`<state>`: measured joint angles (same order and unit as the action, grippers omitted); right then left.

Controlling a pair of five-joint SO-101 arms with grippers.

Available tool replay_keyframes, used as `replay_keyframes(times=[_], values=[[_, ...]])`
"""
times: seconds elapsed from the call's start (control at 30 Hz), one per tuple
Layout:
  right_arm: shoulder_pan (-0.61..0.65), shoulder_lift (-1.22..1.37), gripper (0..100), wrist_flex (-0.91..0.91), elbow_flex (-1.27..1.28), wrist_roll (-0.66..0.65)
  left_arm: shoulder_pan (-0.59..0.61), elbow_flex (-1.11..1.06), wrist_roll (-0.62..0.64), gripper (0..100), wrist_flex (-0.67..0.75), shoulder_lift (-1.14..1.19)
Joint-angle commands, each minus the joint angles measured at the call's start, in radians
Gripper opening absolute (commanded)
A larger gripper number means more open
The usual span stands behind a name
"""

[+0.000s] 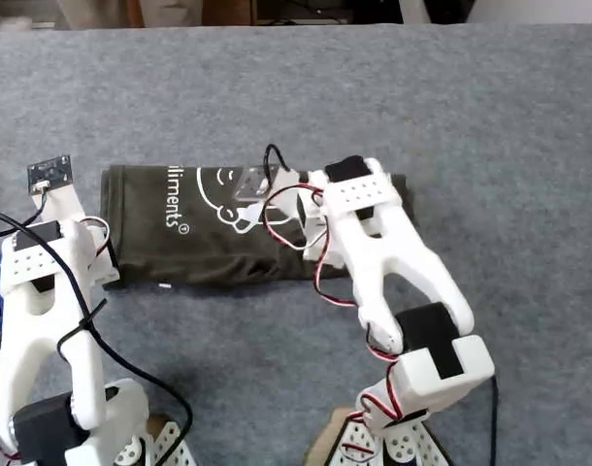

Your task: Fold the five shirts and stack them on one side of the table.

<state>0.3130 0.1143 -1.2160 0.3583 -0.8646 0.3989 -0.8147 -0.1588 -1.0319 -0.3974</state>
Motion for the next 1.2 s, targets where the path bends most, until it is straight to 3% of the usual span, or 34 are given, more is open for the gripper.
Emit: replay_keyframes(times=[0.0,0.3,0.67,0.93,1.17], values=[[-0.09,-0.016,0.5,0.032,-0.053,0.005,-0.005,0.006,0.005,2,0.012,-0.022],[-0.202,0.174,0.7,0.011,-0.361,-0.021,-0.009,0.005,0.005,2,0.011,-0.022],[-0.205,0.217,0.5,-0.334,-0.727,-0.043,-0.003,0.005,0.003,2,0.006,-0.024],[-0.051,0.059,0.5,-0.433,-0.553,-0.023,-0.003,0.005,0.003,2,0.006,-0.022],[-0.018,-0.047,0.5,-0.138,-0.214,0.051,-0.002,0.005,0.002,2,0.006,-0.024]])
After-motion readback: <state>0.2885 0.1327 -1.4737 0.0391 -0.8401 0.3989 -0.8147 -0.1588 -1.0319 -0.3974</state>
